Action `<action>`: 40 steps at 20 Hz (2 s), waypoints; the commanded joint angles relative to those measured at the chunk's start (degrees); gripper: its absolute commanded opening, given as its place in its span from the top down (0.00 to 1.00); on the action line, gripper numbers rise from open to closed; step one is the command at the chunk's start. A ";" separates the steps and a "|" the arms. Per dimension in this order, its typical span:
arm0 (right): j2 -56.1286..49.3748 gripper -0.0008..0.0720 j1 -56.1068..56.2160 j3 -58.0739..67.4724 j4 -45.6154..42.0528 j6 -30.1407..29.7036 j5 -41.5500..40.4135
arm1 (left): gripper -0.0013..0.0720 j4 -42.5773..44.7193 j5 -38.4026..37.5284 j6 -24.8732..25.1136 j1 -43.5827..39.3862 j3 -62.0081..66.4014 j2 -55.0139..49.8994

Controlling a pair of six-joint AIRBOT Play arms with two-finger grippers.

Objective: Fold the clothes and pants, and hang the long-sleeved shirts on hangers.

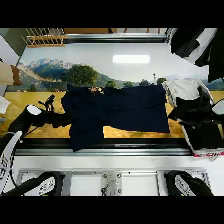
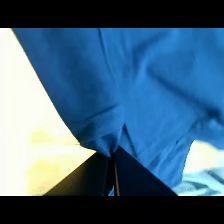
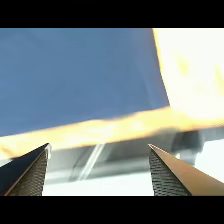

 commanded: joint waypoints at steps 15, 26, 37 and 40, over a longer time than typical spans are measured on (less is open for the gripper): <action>-7.69 0.09 6.43 -19.10 10.86 9.14 -40.30 | 0.97 0.92 -1.01 -0.02 -0.04 -6.60 14.69; -5.81 0.97 7.80 0.98 2.29 -8.44 -29.68 | 0.97 1.40 -4.15 -0.81 4.42 6.36 16.02; 7.85 0.97 7.82 47.01 0.11 -12.72 -15.89 | 0.97 -3.65 -5.97 -1.55 12.09 52.28 33.83; 13.79 0.97 7.80 47.01 0.07 -12.72 -15.87 | 0.97 -3.63 -6.03 -3.58 12.09 55.36 37.92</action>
